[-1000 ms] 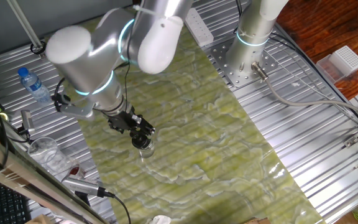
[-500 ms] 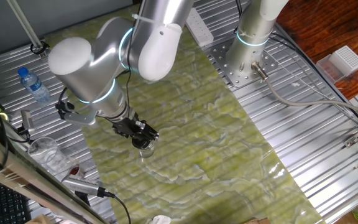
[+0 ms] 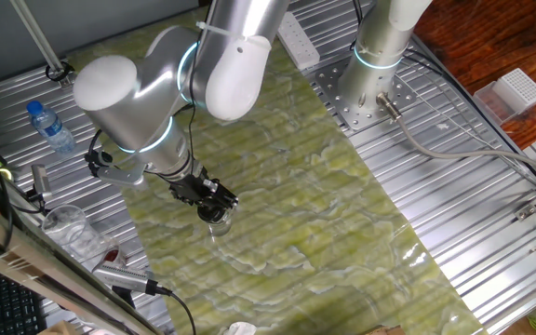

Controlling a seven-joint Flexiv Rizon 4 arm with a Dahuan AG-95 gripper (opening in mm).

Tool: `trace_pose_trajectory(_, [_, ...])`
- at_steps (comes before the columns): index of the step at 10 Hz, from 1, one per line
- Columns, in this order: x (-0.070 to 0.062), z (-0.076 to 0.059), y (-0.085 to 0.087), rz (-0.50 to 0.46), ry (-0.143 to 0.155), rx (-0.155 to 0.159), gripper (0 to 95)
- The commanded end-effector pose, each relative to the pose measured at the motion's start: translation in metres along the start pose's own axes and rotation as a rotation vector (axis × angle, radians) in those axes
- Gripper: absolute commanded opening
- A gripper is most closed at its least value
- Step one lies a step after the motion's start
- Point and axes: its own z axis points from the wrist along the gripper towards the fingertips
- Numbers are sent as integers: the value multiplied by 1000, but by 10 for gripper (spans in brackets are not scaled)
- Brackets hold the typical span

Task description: Screw the lid onto the jar

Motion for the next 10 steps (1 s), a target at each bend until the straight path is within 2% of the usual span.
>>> trace_pose_trajectory(1, [-1, 1, -1, 17, -1, 0, 760])
trace_pose_trajectory(2, [-1, 1, 0, 22, 0, 4, 570])
trace_pose_trajectory(3, [-1, 1, 0, 22, 1, 5, 570])
trace_pose_trajectory(4, [-1, 1, 0, 23, 1, 6, 380])
trace_pose_trajectory(5, [-1, 1, 0, 24, 1, 6, 380])
trace_pose_trajectory(6, [-1, 1, 0, 27, 1, 6, 190])
trace_pose_trajectory(9, [-1, 0, 1, 48, 2, 8, 190])
trace_pose_trajectory(10, [-2, -1, 1, 51, 5, 11, 0])
